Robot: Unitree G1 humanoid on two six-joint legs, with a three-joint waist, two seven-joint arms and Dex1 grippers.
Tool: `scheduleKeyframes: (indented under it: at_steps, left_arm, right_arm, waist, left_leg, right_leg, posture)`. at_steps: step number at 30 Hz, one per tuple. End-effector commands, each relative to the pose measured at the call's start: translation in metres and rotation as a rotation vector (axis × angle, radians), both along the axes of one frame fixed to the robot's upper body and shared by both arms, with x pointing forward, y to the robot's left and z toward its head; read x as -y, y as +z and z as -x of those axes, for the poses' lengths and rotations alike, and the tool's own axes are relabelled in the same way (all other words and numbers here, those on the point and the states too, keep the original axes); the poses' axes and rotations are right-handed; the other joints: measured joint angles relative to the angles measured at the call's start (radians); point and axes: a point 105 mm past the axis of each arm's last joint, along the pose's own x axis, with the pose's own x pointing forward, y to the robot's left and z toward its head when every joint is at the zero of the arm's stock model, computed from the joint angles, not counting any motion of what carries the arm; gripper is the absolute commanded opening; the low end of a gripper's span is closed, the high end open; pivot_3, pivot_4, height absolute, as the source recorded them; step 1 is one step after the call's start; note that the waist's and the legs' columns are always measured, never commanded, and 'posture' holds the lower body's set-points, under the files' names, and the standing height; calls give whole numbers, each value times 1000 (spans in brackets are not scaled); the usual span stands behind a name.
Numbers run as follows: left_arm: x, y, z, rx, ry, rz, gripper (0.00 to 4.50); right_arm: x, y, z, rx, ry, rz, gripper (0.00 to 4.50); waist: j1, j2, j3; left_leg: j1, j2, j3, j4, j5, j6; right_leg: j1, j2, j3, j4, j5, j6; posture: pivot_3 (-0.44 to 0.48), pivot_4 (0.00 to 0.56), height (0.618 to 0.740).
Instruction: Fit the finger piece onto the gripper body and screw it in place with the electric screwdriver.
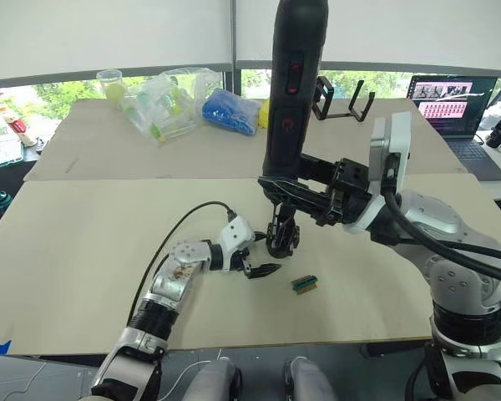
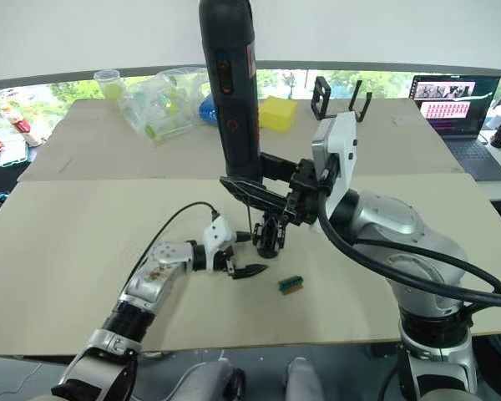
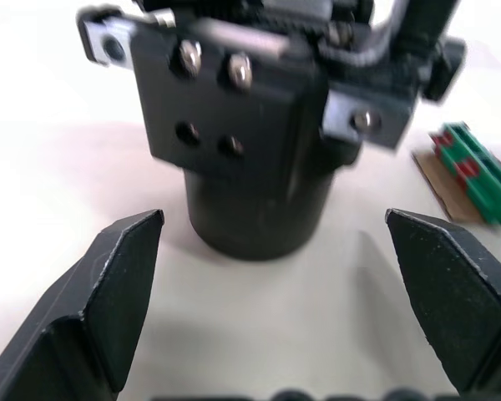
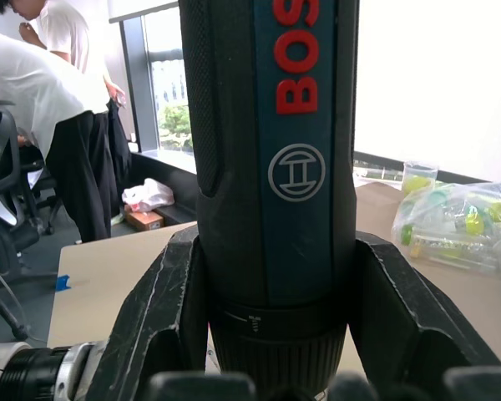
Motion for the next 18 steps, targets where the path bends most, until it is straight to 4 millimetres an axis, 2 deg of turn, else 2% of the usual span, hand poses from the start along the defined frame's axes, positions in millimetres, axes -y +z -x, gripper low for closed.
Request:
scheduleKeyframes:
  at_steps: [1, 8, 11, 14, 18]
  left_arm:
    - [10, 9, -1, 56, 31, 23, 4500]
    - [19, 4, -4, 72, 37, 4, 4500]
    - [17, 1, -6, 72, 39, -11, 3648]
    - [17, 2, -7, 74, 24, -11, 2265]
    - [21, 5, -10, 83, -18, -6, 2270]
  right_arm:
    - [0, 9, 9, 97, 3, -4, 1915]
    - [-1, 6, 7, 105, -10, 3, 1915]
    - [0, 6, 6, 107, -14, 6, 1915]
    - [1, 6, 5, 112, -19, 10, 1915]
    - [2, 4, 4, 122, -27, 24, 1915]
  waist:
    - [0, 0, 0]
    - [-2, 0, 0]
    - [-2, 0, 0]
    - [-2, 0, 0]
    - [1, 0, 0]
  left_leg:
    - [0, 0, 0, 0, 0, 0]
    - [0, 0, 0, -1, 0, 0]
    - [0, 0, 0, -1, 0, 0]
    - [0, 0, 0, -1, 0, 0]
    - [0, 0, 0, 0, 0, 0]
  right_leg:
    - [0, 0, 0, 0, 0, 0]
    - [0, 0, 0, 0, 0, 0]
    - [0, 0, 0, 0, 0, 0]
    - [0, 0, 0, 0, 0, 0]
    - [0, 0, -1, 0, 0, 0]
  posture:
    - [0, 150, 740]
    - [0, 150, 740]
    - [0, 150, 740]
    - [0, 150, 740]
    - [0, 150, 740]
